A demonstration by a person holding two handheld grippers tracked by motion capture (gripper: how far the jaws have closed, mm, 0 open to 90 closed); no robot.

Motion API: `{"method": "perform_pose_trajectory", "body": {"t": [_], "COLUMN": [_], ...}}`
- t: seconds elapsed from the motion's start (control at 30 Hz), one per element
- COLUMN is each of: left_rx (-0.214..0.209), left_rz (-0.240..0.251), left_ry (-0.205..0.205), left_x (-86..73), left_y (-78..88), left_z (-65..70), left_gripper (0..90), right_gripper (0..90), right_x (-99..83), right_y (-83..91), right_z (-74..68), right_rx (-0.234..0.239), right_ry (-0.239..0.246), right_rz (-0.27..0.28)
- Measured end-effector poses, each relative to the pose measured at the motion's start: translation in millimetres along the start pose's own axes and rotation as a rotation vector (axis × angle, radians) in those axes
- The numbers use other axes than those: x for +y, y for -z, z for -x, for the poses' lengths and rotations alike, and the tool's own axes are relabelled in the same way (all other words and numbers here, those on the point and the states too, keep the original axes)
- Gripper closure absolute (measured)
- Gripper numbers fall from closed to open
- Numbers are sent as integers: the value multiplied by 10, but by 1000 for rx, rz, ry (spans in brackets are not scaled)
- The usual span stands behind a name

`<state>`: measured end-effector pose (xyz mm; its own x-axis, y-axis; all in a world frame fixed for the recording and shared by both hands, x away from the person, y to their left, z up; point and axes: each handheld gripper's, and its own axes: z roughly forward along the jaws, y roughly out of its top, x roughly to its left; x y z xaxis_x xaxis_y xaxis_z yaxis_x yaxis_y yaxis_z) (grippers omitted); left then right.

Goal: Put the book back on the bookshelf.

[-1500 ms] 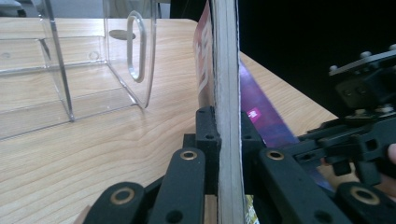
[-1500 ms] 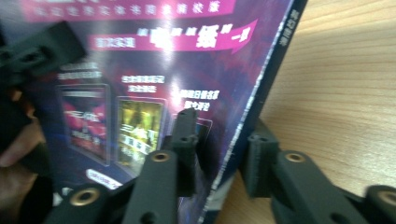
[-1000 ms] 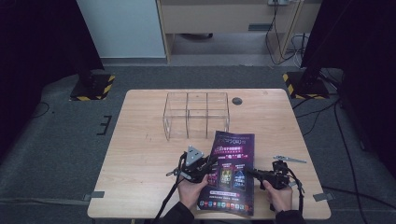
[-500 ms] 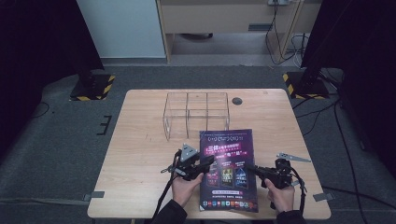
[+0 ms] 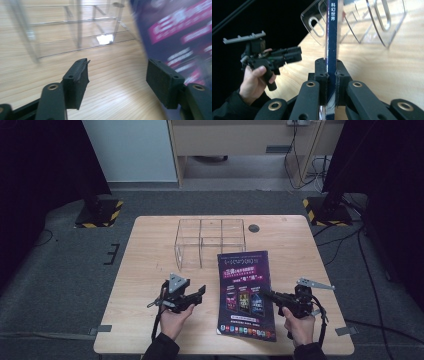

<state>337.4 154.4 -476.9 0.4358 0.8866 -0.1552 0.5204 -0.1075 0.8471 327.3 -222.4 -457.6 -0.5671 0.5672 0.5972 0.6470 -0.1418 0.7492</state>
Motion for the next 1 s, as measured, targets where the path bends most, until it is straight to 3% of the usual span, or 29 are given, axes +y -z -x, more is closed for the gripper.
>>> {"method": "perform_pose_trajectory", "body": {"t": [0.1, 0.23, 0.47, 0.7, 1.0], "left_rx": [25, 88, 158, 217, 271], "left_rz": [-4, -43, -81, -114, -114], "left_ry": [-4, -19, 48, 55, 49], "left_x": [-47, -232, -472, -535, -547], "left_y": [74, 217, 344, 297, 294], "left_z": [-94, -348, -648, -799, -873], "left_gripper": [310, 294, 277, 253, 248], "right_gripper": [845, 845, 845, 845, 844], "right_x": [76, 175, 308, 464, 674], "right_y": [8, 32, 64, 74, 91], "right_z": [-81, -154, -267, -381, -482], "right_rx": [5, 13, -9, -43, -72], "right_ry": [17, 35, 76, 124, 179], "right_rz": [32, 67, 117, 171, 253]}}
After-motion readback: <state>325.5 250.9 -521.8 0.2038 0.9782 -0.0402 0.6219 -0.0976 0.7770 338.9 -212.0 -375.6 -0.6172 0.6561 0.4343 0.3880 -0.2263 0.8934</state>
